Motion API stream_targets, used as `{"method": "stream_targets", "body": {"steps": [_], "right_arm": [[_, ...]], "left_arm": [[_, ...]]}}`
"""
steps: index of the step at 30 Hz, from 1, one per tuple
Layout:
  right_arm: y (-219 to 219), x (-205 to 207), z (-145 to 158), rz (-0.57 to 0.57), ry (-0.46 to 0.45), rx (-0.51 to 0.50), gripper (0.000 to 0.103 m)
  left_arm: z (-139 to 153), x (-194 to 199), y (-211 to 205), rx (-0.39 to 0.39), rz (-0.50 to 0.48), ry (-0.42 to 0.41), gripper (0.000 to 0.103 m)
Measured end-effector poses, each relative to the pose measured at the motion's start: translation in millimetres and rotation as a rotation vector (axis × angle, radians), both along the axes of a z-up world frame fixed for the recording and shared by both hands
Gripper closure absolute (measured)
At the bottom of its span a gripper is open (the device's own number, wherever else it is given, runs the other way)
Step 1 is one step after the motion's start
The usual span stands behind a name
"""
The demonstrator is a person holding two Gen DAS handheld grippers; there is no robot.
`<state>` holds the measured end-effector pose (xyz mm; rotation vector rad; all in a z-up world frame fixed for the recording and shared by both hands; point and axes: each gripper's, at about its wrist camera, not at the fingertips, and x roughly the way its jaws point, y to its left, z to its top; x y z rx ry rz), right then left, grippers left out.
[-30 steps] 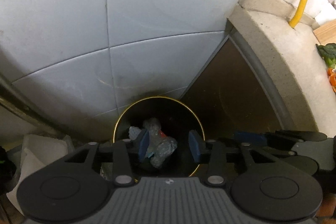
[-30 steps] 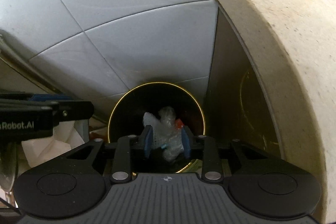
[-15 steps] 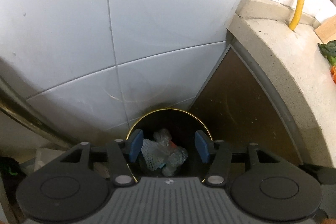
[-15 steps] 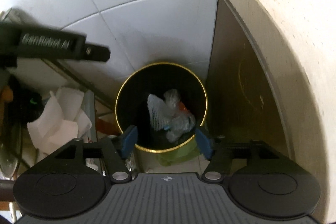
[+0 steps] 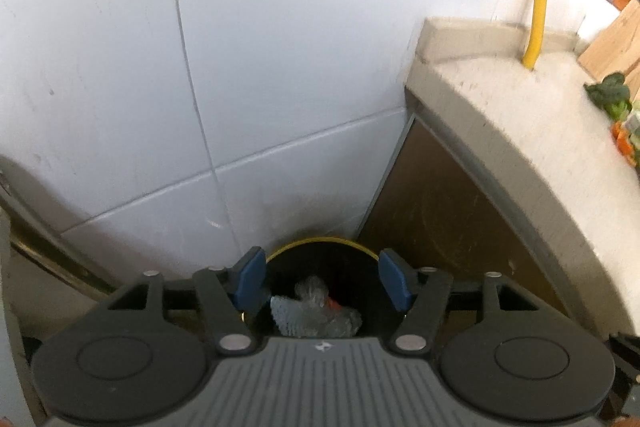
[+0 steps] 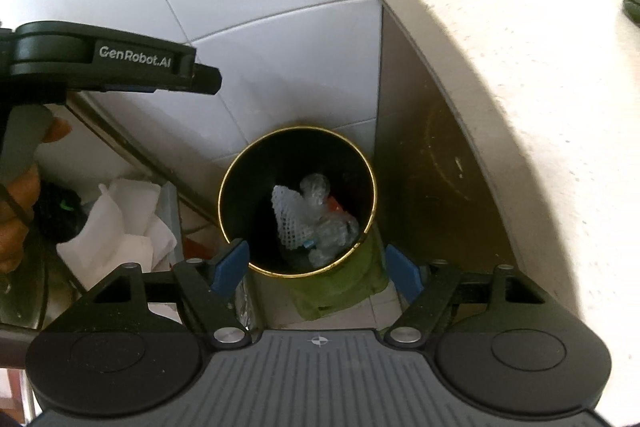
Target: Collect trash
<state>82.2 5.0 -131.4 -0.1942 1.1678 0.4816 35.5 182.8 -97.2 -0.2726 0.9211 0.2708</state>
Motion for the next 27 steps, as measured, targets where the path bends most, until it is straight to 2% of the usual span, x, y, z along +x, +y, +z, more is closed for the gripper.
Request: {"method": "stream_targets", "body": {"steps": [5, 10, 18, 27], "right_arm": [[-2.9, -9.3, 12.0, -0.01, -0.031, 0.01, 0.02], [-3.6, -16.4, 19.4, -0.014, -0.054, 0.011, 0.019], [-3.5, -26.0, 25.1, -0.024, -0.075, 0.011, 0.019], [-4.9, -34.1, 28.9, -0.045, -0.101, 0.004, 0.019]], "left_arm": [[10.3, -5.5, -3.7, 0.027, 0.003, -0.062, 0.039], [19.7, -9.3, -7.9, 0.059, -0.006, -0.12, 0.027], [29.8, -13.0, -6.6, 0.074, 0.013, -0.176, 0.021], [38.7, -15.7, -18.1, 0.151, -0.032, -0.221, 0.016]]}}
